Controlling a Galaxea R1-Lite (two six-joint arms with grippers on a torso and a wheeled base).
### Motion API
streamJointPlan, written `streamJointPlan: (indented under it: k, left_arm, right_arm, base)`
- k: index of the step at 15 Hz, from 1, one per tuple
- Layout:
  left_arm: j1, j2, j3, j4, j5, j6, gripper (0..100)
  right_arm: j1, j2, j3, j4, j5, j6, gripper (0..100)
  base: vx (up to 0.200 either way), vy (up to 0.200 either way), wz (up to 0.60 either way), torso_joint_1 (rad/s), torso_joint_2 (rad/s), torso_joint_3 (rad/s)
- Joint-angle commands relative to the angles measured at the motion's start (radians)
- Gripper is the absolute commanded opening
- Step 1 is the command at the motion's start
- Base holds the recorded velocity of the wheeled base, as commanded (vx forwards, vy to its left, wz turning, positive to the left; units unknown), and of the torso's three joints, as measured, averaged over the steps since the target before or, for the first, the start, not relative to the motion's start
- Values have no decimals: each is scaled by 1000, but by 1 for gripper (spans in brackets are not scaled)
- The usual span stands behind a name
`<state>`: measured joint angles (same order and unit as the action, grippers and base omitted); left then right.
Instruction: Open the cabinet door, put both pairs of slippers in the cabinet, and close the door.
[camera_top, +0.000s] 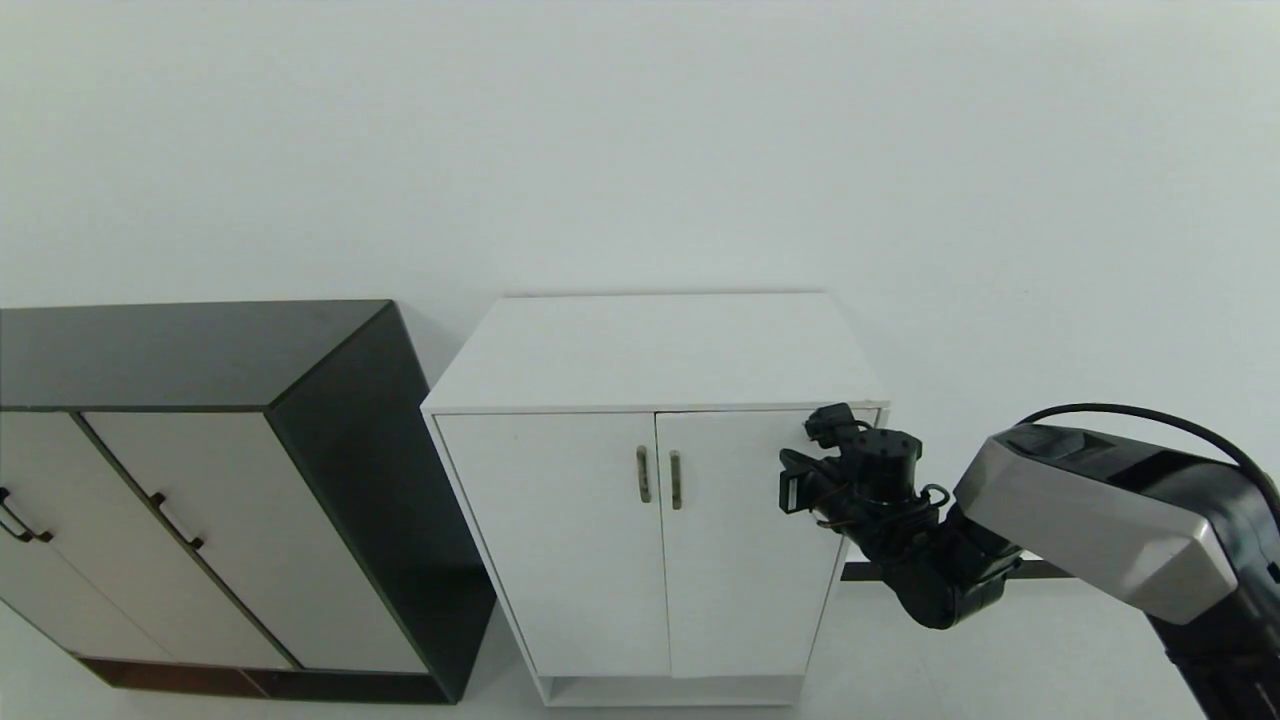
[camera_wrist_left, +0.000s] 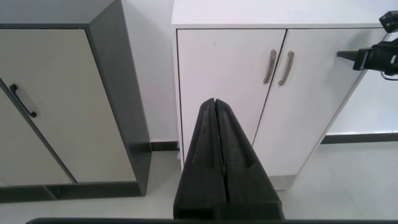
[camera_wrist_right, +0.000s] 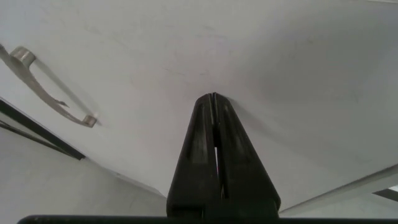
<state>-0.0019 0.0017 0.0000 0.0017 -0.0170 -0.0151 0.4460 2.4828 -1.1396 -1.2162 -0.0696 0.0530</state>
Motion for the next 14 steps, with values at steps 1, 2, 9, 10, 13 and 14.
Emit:
streamJointPlan:
  k: [1,2,9,10,13,14]
  left_arm:
    - [0,1,0,0,0,0,0]
    - [0,1,0,0,0,0,0]
    - [0,1,0,-2,0,1,0]
    - [0,1,0,0,-1,3,0]
    - [0,1,0,0,-1,3,0]
    - [0,1,0,0,-1,3,0]
  right_arm:
    - [-1,13,-12,1,-1,1,0]
    - [-1,18,-12,1,-1,-1,0]
    - [-1,18,-11,-3,-1,-1,0]
    - [-1,7,9,-3,-15,-1,0]
    - [14,-111,147,-43,-49,1,0]
    - [20,-145,201,-65,-50,2,0]
  base:
    - [0,0,0,0,0,0]
    - [0,0,0,0,0,0]
    - [0,0,0,0,0,0]
    - [0,0,0,0,0,0]
    - [0,0,0,0,0,0]
    - [0,0,0,0,0,0]
